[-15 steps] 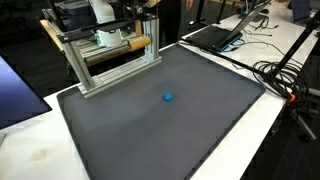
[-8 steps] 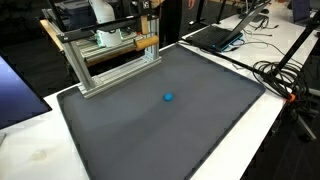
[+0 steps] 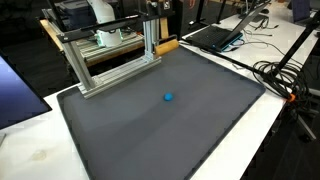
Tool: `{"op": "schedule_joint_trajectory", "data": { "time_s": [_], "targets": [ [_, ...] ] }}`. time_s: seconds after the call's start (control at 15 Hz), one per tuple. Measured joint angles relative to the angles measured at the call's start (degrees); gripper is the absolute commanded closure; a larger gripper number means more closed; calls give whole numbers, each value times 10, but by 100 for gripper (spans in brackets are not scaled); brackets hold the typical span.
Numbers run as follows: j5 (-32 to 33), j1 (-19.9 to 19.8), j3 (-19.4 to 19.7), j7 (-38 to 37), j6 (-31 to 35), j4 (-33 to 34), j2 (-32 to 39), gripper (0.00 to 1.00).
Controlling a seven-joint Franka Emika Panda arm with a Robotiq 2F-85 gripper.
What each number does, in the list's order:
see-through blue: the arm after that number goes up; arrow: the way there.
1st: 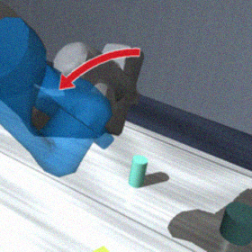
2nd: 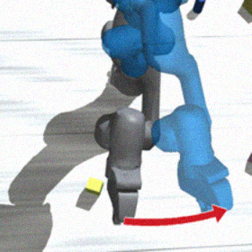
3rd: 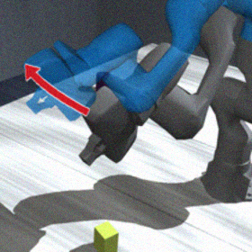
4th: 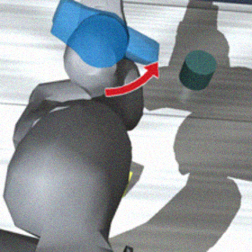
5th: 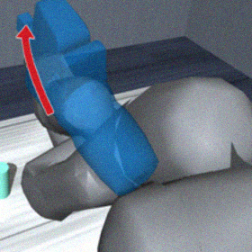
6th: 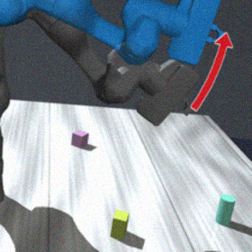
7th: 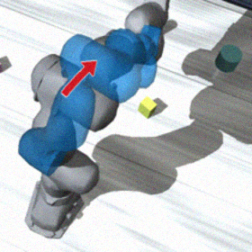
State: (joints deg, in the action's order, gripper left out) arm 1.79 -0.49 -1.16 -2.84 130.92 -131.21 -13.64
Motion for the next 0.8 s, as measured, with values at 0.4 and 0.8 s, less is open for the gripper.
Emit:
{"op": "schedule_joint_trajectory", "data": {
  "time_s": [0.4,0.8],
  "targets": [
    [0,1,-3,-1,8,64,97,53],
    [0,1,-3,-1,8,69,107,78]
  ]
}}
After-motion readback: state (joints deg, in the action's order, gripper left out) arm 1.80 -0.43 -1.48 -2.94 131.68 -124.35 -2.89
